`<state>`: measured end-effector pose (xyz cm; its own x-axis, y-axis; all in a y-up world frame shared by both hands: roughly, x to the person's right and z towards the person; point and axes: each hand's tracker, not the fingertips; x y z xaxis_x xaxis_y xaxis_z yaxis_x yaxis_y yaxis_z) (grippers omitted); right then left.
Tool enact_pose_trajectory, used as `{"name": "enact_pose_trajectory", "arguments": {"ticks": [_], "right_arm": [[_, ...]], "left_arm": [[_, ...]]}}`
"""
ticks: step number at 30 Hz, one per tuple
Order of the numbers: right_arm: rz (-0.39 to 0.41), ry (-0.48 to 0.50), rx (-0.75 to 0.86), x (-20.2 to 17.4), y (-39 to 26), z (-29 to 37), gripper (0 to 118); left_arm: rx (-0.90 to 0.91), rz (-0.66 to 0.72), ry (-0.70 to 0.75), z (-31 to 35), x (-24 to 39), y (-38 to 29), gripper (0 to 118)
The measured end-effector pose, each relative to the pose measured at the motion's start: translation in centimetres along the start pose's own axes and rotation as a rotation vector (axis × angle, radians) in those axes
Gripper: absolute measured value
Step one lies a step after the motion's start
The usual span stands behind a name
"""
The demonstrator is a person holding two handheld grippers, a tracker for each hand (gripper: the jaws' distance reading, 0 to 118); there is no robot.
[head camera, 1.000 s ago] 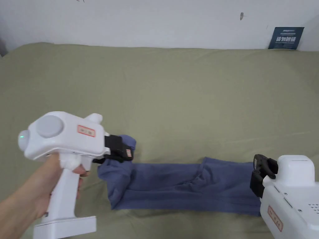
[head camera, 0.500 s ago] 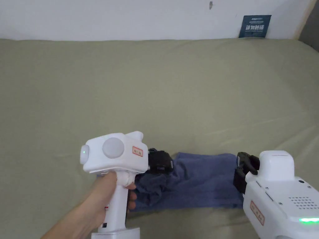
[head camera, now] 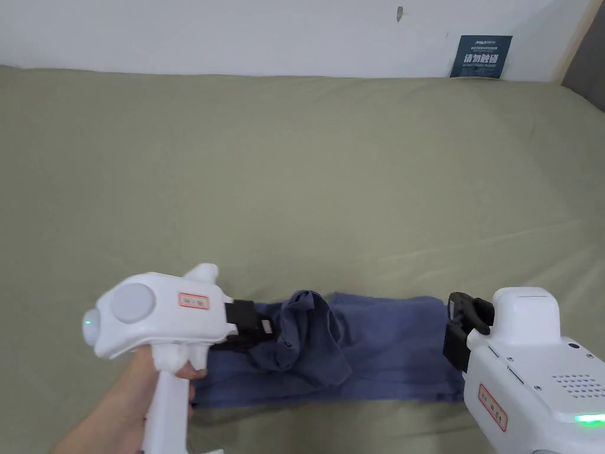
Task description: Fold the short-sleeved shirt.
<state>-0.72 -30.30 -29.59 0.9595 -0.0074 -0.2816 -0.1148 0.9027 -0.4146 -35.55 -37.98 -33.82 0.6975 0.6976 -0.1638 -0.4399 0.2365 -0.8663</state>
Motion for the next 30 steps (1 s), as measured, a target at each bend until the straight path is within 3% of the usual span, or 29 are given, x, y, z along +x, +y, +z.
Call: {"name": "enact_pose_trajectory", "arguments": {"ticks": [2,8,12,14,20,23,25,26,27,28,29,30], "right_arm": [[-0.001,0.001,-0.005,0.0,-0.1,-0.1,0],[-0.007,-0.005,-0.029,0.2,-0.5,-0.4,0],[0.012,-0.002,-0.031,0.1,-0.5,0.0,0],[0.016,0.000,-0.024,-0.1,-0.3,0.2,0],[0.014,0.022,-0.005,-1.4,0.2,-0.1,0],[0.014,0.037,-0.002,-2.2,0.3,-0.3,0],[0.013,0.044,-0.005,-2.7,0.1,-0.6,0],[0.011,0.046,-0.009,-2.9,0.0,-0.7,0],[0.010,0.049,-0.014,-3.0,-0.1,-0.9,0],[0.010,0.050,-0.019,-3.1,-0.2,-1.0,0],[0.012,0.052,-0.023,-3.2,-0.3,-1.1,0],[0.015,0.053,-0.027,-3.3,-0.4,-1.1,0]], "left_arm": [[-0.053,-0.009,-0.063,-2.9,1.8,-0.6,0],[-0.060,-0.076,-0.007,-8.8,2.6,-2.1,0],[-0.057,-0.099,0.034,-4.7,3.0,-1.2,0],[0.007,-0.136,-0.017,-0.7,2.4,-0.4,0],[0.111,-0.077,0.064,10.1,-2.8,0.1,0],[0.115,-0.018,0.141,11.9,-6.3,0.2,0],[0.119,0.016,0.080,11.9,-8.4,0.0,1],[0.097,0.052,0.036,11.6,-9.0,-0.2,8],[0.105,0.065,-0.001,11.1,-9.5,-0.3,33],[0.107,0.085,-0.034,10.4,-10.0,-0.5,88],[0.095,0.123,-0.046,9.6,-10.5,-0.6,118],[0.080,0.150,-0.077,8.7,-11.0,-0.8,118]]}}
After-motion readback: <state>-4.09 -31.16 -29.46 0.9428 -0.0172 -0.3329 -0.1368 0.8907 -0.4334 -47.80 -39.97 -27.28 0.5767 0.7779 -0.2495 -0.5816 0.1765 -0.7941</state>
